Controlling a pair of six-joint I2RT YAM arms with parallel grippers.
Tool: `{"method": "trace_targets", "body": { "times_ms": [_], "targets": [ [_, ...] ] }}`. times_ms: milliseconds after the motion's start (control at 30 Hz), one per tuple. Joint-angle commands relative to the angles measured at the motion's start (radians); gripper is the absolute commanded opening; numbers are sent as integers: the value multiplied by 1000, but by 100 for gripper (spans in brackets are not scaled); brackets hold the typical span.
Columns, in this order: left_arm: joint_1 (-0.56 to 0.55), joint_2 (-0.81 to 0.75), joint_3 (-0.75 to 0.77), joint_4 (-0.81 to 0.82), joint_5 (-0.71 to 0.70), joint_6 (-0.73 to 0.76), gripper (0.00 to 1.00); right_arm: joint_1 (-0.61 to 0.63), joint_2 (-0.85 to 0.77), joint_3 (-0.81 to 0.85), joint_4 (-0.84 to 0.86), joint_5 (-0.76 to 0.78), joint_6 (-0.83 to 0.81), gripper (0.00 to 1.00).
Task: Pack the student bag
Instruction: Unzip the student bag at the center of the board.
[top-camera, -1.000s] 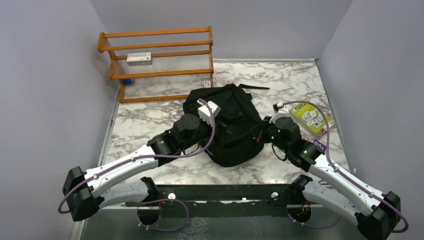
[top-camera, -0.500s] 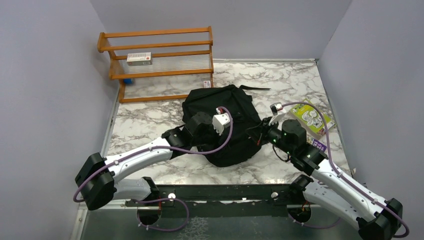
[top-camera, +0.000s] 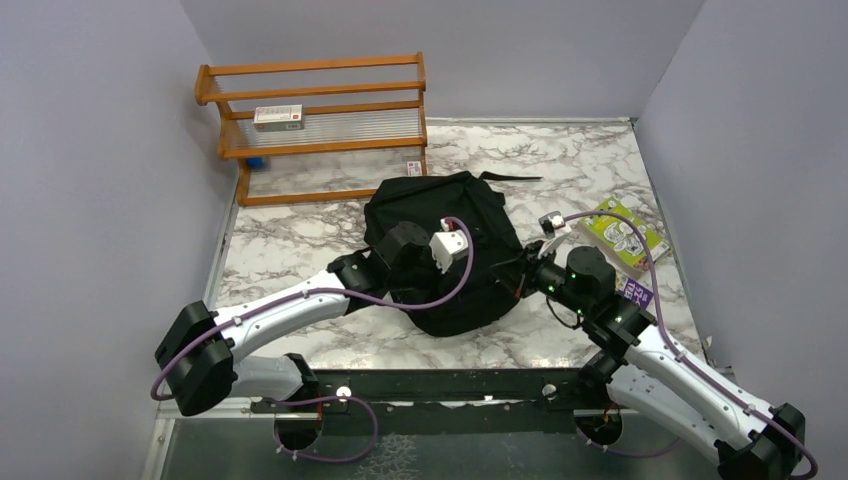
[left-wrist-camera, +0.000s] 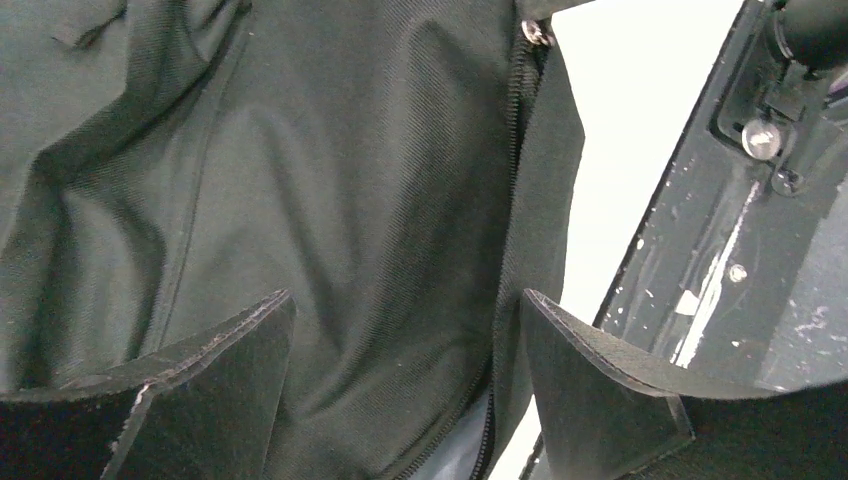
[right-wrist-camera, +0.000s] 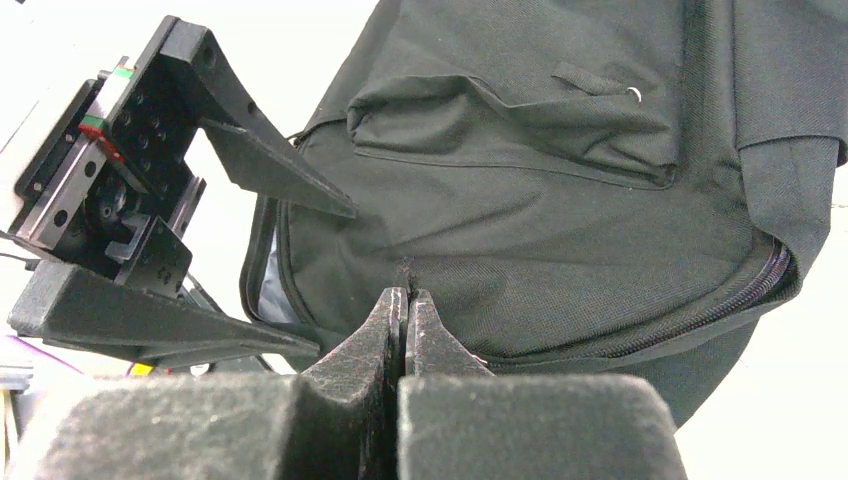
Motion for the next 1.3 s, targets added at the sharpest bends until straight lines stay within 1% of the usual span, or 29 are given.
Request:
{"method": "trace_targets", "body": {
  "times_ms": [0,67,200,267,467,733,933,1033,1133,1167,1267],
  "targets": [
    [3,-34,14,62,-135,14,82,0,-24,-5,60,-26,10,1],
    [10,-55,5,102,-189,-30,83,0,-26,-5,56,-25,9,1],
    [36,-72,-8,156,-214,-83,83,0,-30,-6,56,-23,13,0],
    [43,-65,-18,170,-195,-91,83,0,-28,-5,57,-23,15,0],
    [30,27,2,116,-32,-23,79,0,-24,-2,56,-26,15,1],
    [-39,54,0,107,11,67,81,0,-20,-5,57,-27,28,1],
    [-105,117,27,103,5,88,87,0,-21,-22,66,-37,53,0],
    [-127,146,26,125,-8,90,94,0,-31,-33,67,-38,66,0],
    [-140,164,20,158,-45,88,95,0,-39,-38,63,-37,72,1],
    [-142,169,18,162,-53,88,93,0,-40,-38,60,-37,74,1],
    [-141,179,22,171,-111,85,75,0,-39,-37,52,-35,73,1]
  ]
}}
